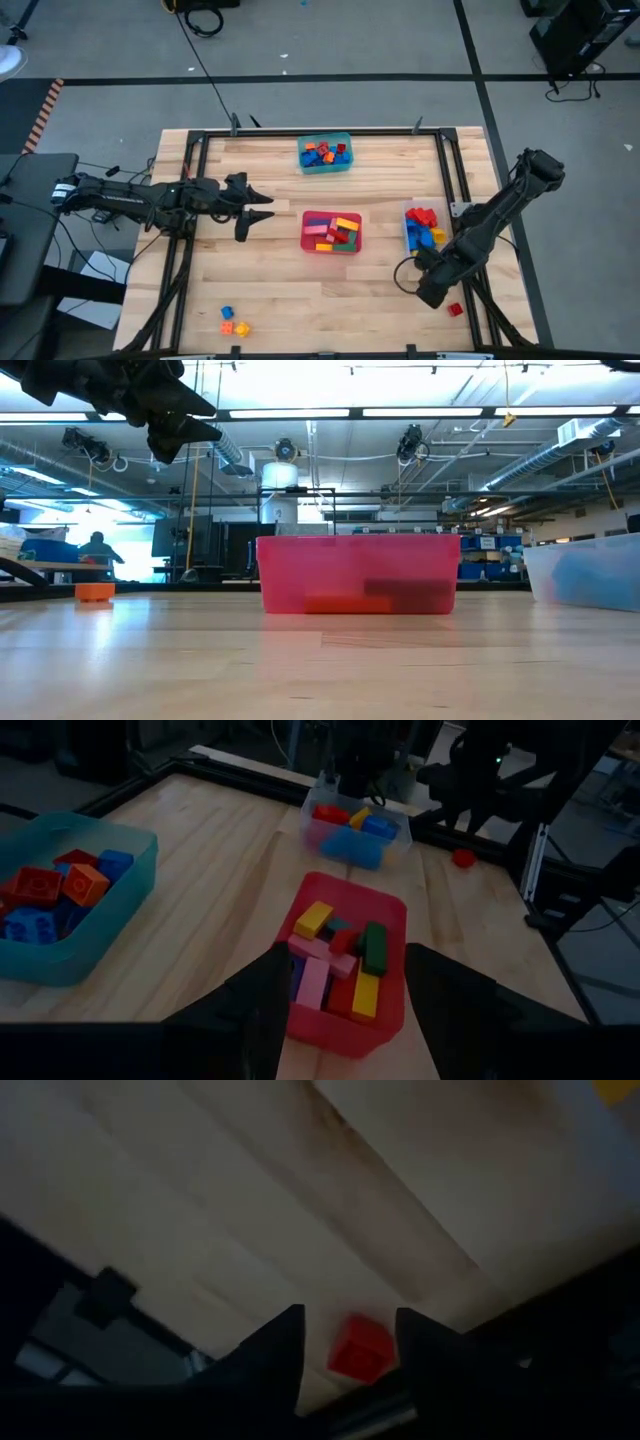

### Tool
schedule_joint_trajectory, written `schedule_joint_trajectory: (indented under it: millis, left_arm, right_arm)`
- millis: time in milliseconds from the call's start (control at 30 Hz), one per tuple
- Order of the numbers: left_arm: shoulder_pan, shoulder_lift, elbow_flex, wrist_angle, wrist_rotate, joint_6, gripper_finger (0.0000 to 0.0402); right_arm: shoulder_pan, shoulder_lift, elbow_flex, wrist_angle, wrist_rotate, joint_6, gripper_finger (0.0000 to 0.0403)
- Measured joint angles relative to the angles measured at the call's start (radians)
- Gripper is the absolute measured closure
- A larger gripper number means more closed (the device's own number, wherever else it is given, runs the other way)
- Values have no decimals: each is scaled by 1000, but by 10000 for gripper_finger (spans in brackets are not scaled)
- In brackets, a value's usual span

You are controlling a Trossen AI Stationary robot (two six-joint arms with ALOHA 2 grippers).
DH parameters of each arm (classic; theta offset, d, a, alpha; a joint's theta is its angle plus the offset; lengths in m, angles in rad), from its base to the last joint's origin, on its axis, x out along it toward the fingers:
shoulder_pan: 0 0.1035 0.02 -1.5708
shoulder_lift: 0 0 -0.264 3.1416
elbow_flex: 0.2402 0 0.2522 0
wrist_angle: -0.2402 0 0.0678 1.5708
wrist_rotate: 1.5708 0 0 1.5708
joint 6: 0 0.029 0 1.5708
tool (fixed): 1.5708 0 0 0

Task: Sort blocks by size
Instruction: Put the red game 4 stud piece into the blue bin

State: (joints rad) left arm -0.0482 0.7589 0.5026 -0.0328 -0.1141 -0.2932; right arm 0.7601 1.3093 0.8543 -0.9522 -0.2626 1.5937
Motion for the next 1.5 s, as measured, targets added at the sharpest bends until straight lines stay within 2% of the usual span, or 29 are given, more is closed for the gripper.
schedule_joint_trajectory:
  millis: [133, 267, 433, 600, 867, 1200, 1333, 1500]
  left_arm:
    - [0, 0, 0, -1, -1, -1, 199]
    - [0, 0, 0, -1, -1, -5, 199]
    - [0, 0, 0, -1, -1, -6, 199]
    - [0, 0, 0, -2, -2, -6, 199]
    - [0, 0, 0, -3, -4, -7, 199]
    - [0, 0, 0, -3, -15, -7, 199]
    - [0, 0, 0, -2, -15, -7, 199]
    - [0, 0, 0, 17, -15, -7, 199]
  right_arm:
    - [0, 45, 0, -2, -8, 41, 185]
    - [0, 114, 0, -2, -86, 82, 132]
    - [0, 211, 0, 63, -186, -36, 79]
    - [10, 295, 0, 186, -253, -124, 55]
    - [39, 427, 0, 167, -406, -288, 58]
    - [46, 548, 3, 171, -525, -380, 71]
    - [52, 553, 3, 170, -535, -393, 101]
    - [53, 551, 2, 170, -533, -393, 165]
